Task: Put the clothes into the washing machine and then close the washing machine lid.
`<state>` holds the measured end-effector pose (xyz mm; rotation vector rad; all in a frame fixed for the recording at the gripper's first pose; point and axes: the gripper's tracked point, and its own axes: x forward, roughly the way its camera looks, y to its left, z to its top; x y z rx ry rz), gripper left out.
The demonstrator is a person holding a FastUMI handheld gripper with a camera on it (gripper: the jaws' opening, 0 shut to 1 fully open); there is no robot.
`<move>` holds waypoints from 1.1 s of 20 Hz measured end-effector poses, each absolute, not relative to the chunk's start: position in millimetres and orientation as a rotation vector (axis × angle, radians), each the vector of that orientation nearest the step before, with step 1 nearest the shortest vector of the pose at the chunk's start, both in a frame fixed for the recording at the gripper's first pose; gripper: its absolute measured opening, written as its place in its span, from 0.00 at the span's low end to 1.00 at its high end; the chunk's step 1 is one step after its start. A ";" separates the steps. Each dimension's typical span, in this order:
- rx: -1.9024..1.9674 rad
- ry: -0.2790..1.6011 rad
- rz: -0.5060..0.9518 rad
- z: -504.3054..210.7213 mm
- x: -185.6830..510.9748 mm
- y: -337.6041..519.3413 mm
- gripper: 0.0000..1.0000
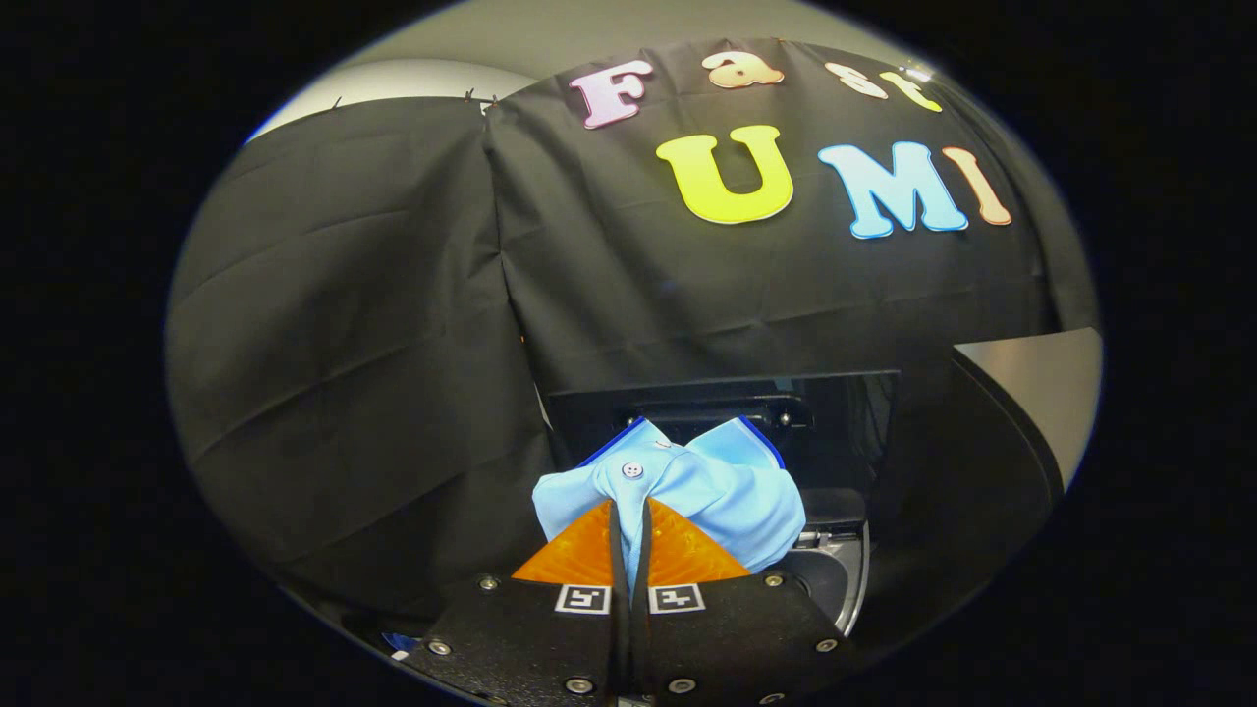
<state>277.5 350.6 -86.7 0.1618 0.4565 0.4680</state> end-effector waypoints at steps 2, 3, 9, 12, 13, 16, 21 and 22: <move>0.158 0.475 0.454 -100.5 280.4 352.0 0.00; 0.160 0.486 0.448 -107.6 281.2 352.5 0.00; 0.158 0.544 0.393 -146.3 282.6 348.2 0.01; 0.148 0.582 0.364 -166.8 282.2 342.7 0.02; 0.145 0.595 0.356 -172.8 282.7 340.9 0.04; 0.136 0.632 0.336 -188.0 281.5 337.0 0.07; 0.106 0.624 0.313 -189.4 281.5 335.0 0.35; 0.096 0.616 0.314 -187.0 283.9 335.5 0.50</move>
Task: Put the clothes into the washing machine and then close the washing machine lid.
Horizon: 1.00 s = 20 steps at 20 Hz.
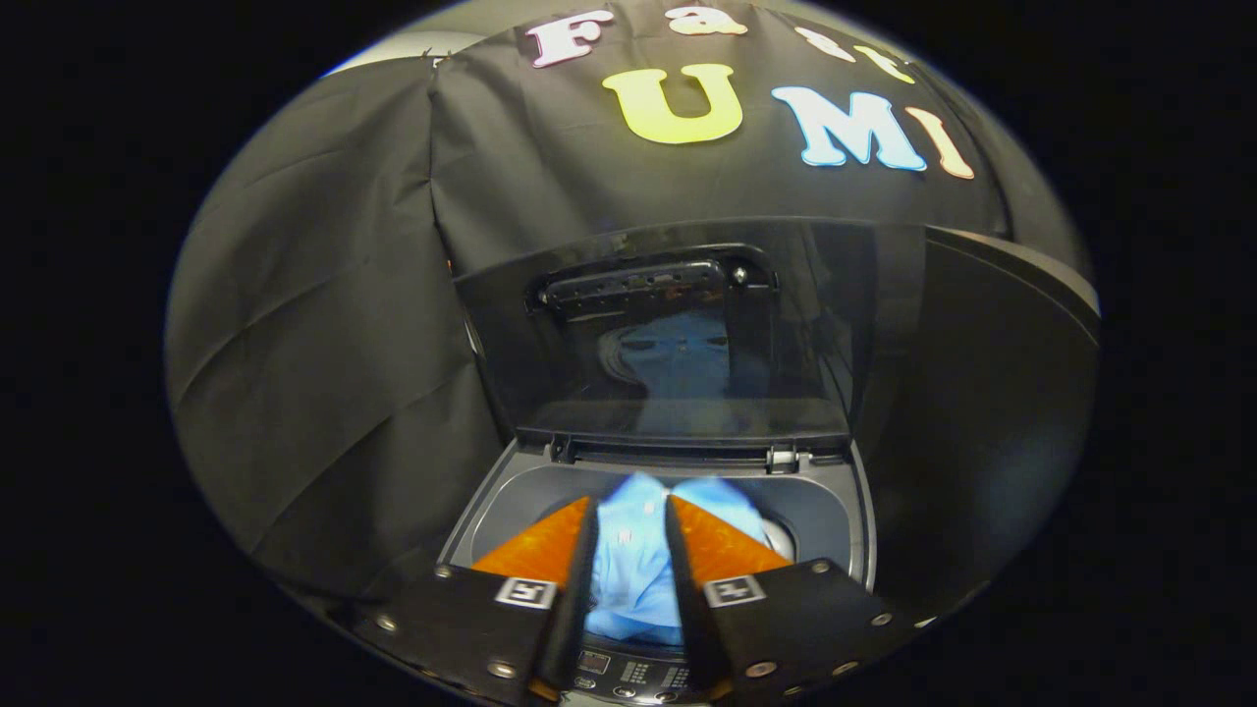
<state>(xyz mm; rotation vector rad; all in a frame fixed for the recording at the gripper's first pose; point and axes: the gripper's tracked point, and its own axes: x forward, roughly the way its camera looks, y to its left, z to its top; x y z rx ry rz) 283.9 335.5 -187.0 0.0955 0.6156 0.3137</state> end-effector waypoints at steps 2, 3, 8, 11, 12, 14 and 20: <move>0.074 0.582 0.312 -176.7 282.5 335.7 0.79; 0.068 0.562 0.313 -170.5 282.6 336.5 0.94; 0.028 0.436 0.336 -135.0 288.5 345.4 0.96; 0.018 0.352 0.347 -109.1 292.4 354.5 0.95; 0.012 0.327 0.352 -99.6 294.3 357.4 0.95; 0.003 0.286 0.362 -83.6 298.8 362.9 0.95; 0.016 0.202 0.353 -38.7 320.5 377.6 0.95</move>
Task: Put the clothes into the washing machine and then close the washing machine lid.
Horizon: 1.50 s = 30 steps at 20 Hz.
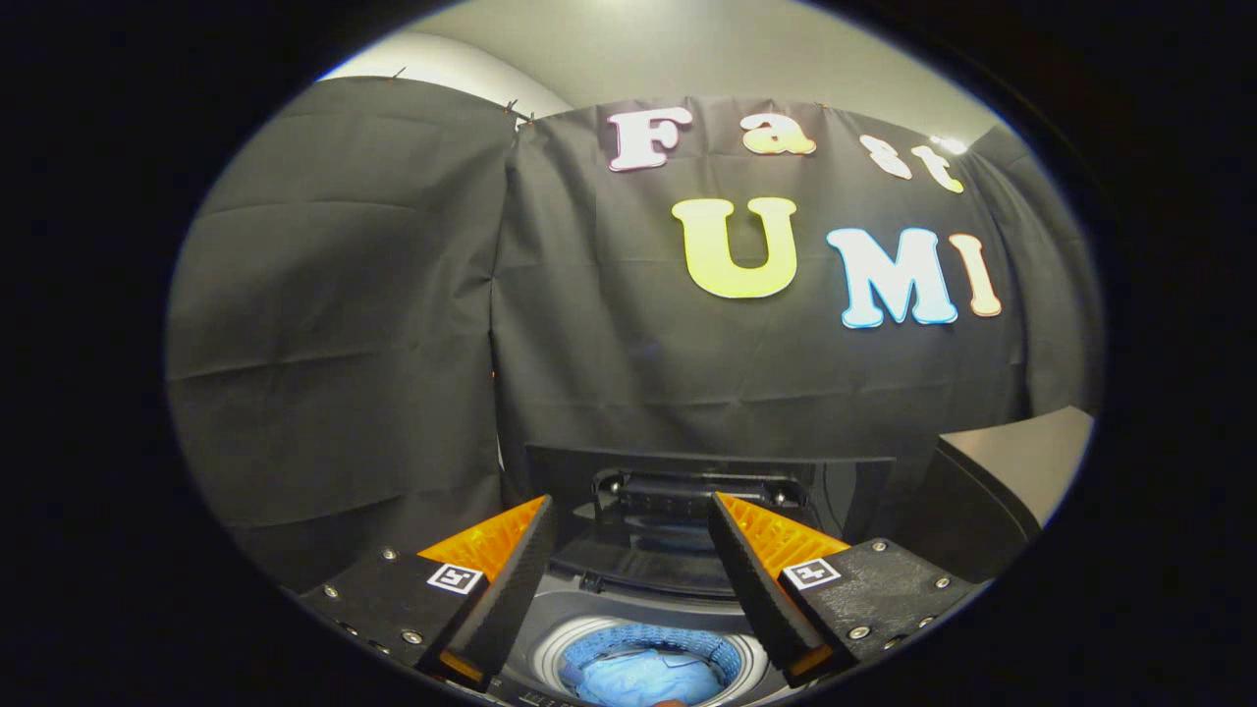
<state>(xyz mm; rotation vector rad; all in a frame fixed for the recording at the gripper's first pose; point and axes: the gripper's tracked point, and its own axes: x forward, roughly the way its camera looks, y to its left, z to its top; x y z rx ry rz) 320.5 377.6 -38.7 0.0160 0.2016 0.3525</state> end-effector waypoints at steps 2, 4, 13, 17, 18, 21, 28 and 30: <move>0.039 0.189 0.334 -28.5 333.3 379.5 0.95; 0.050 0.182 0.309 -20.7 350.4 380.8 0.95; 0.091 0.234 0.234 -16.1 419.8 377.9 0.95; 0.092 0.296 0.230 -26.1 446.7 385.9 0.95; 0.090 0.310 0.228 -29.8 450.9 386.4 0.95; 0.065 0.345 0.201 -42.6 467.2 385.7 0.95; 0.024 0.493 0.140 -91.9 492.8 374.5 0.96; 0.018 0.532 0.130 -99.7 492.9 373.3 0.96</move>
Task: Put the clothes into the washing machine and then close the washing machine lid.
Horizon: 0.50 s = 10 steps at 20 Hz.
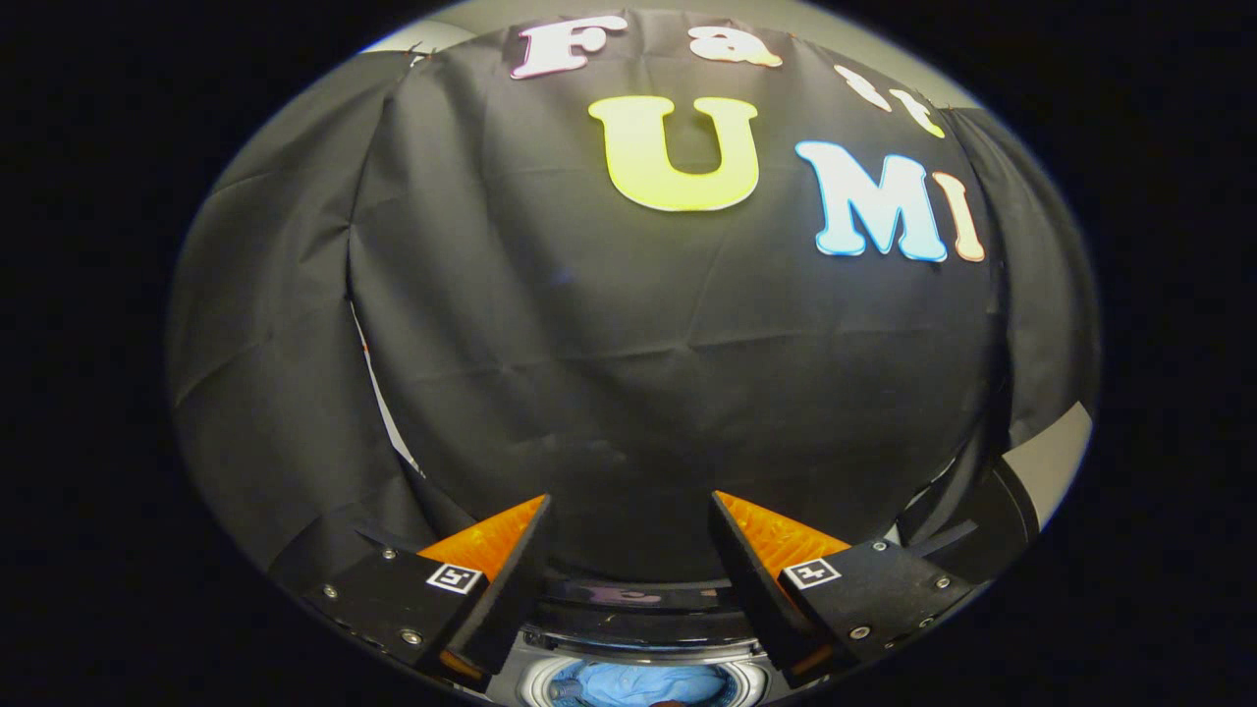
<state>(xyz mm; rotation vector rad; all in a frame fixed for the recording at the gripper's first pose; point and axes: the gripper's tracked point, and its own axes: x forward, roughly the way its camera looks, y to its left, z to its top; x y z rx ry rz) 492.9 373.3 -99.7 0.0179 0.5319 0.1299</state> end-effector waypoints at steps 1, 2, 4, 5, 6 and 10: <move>0.017 0.530 0.126 -100.4 495.9 374.2 0.96; 0.019 0.541 0.121 -102.7 494.7 374.6 0.96; 0.012 0.547 0.114 -102.8 492.3 372.6 0.96; 0.009 0.544 0.115 -100.1 491.6 372.5 0.96; 0.010 0.544 0.114 -101.0 488.8 372.4 0.97; 0.008 0.513 0.123 -95.6 475.1 374.0 0.97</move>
